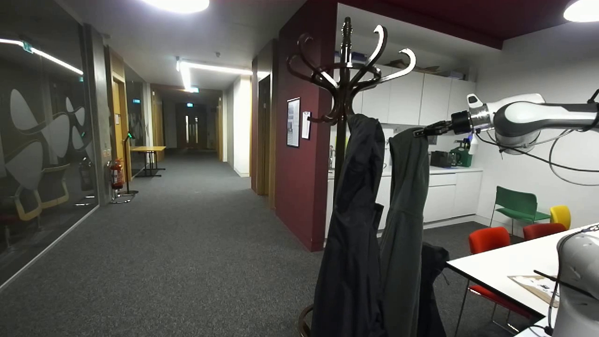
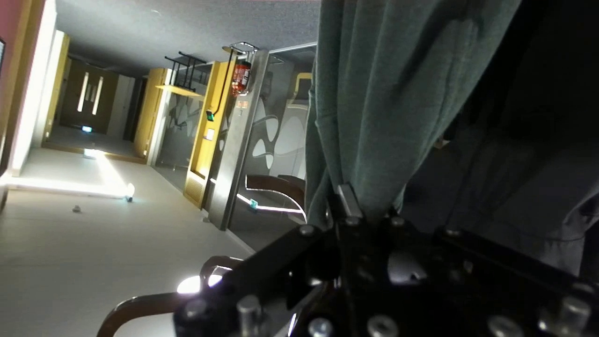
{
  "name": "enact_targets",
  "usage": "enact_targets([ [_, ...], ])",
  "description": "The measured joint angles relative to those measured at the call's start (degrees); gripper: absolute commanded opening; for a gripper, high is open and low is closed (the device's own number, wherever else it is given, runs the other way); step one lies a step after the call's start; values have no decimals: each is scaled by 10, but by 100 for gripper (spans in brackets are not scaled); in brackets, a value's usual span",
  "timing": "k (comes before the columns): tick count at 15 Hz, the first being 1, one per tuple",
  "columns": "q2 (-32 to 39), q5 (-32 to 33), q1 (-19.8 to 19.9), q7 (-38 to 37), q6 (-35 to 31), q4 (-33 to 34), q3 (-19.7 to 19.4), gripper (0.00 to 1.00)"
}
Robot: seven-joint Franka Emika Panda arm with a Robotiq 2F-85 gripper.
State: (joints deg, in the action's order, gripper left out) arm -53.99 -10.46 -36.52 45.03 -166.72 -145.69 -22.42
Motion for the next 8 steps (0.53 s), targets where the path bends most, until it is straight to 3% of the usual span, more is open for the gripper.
enact_targets([
  [4, 1, 28, 81, -81, 6, -19, 61, 1],
  [8, 9, 67, 206, -217, 81, -21, 146, 1],
])
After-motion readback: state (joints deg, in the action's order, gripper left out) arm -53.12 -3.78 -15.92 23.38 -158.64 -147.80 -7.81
